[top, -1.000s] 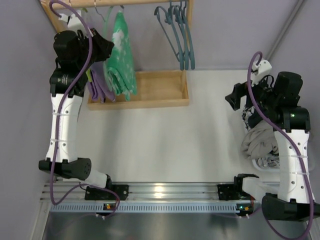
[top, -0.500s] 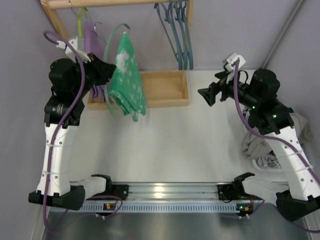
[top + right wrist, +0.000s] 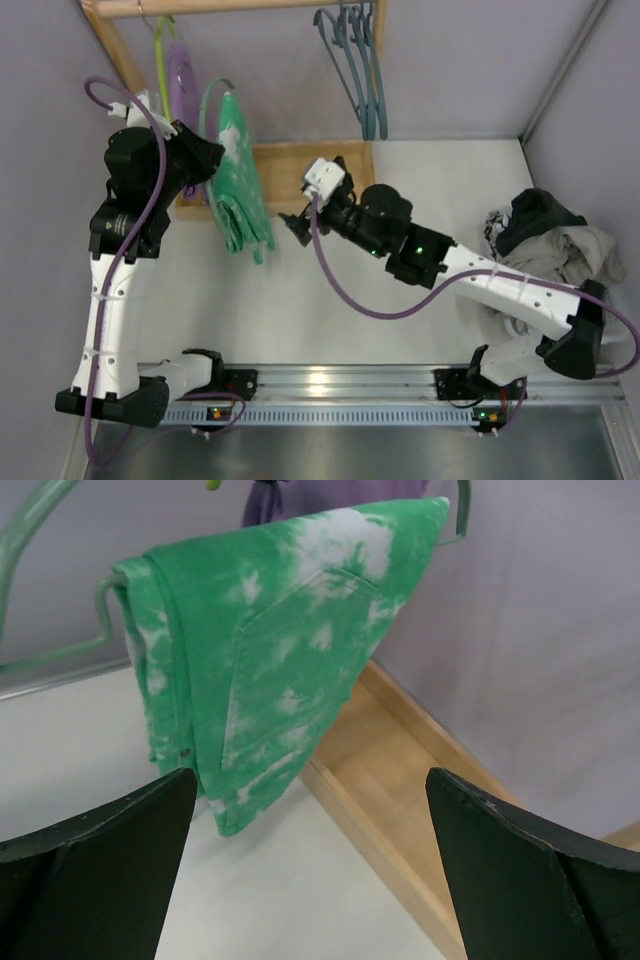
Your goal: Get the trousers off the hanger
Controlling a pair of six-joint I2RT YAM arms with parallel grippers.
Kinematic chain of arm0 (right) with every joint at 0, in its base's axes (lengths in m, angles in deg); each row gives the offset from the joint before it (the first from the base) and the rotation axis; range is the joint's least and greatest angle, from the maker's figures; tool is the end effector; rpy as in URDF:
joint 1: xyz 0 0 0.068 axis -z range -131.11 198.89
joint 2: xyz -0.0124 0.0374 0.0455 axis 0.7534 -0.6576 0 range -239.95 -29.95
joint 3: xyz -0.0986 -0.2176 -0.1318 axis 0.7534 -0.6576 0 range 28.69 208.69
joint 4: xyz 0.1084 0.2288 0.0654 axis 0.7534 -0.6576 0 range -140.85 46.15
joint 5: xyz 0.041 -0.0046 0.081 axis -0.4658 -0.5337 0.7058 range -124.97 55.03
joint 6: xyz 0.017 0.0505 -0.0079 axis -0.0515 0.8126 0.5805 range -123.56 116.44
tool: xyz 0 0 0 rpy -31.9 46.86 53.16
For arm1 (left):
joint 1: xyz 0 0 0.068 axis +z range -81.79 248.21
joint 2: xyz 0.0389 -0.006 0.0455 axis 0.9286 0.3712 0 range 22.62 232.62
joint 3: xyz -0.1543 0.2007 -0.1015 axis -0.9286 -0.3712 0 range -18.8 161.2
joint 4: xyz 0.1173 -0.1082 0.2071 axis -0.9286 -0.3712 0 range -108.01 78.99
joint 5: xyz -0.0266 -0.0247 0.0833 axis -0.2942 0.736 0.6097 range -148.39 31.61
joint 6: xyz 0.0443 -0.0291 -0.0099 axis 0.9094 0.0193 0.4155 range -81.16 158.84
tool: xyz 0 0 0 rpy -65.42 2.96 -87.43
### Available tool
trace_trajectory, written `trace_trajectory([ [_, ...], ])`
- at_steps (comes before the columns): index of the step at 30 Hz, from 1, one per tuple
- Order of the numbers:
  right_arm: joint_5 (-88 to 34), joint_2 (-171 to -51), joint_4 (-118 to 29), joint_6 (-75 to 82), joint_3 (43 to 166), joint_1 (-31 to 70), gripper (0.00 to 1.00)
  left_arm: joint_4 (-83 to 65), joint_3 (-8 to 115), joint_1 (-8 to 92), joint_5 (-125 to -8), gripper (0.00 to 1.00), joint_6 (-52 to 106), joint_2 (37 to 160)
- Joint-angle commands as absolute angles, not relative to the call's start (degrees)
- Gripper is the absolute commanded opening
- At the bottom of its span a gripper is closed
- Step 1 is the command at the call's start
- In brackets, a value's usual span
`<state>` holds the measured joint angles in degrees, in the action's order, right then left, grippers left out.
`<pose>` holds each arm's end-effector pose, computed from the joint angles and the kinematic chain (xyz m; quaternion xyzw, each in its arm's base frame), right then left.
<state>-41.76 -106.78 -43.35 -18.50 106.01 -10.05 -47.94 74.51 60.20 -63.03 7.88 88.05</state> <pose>0.1654 0.2665 0.4347 -0.3867 0.5847 0.2282 0.6756 0.2045 -0.0317 0.5039 -0.1254 0.7501 -0.2454 0.6012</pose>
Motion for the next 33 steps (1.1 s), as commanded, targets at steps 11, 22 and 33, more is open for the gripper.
trace_trajectory([
  [11,-54.75,-114.67,-20.57,-17.45,100.5,-24.06,0.99,-42.47,77.96,59.25,-63.13,0.0,-1.15,87.48],
  [22,-52.46,-116.78,-7.03,-24.56,96.02,-24.24,0.99,-42.39,79.63,59.25,-66.65,0.0,-4.67,89.15],
  [33,-54.3,-122.67,-0.52,-27.38,97.42,-23.98,0.99,-42.47,80.6,59.25,-67.62,0.0,-5.63,88.98],
])
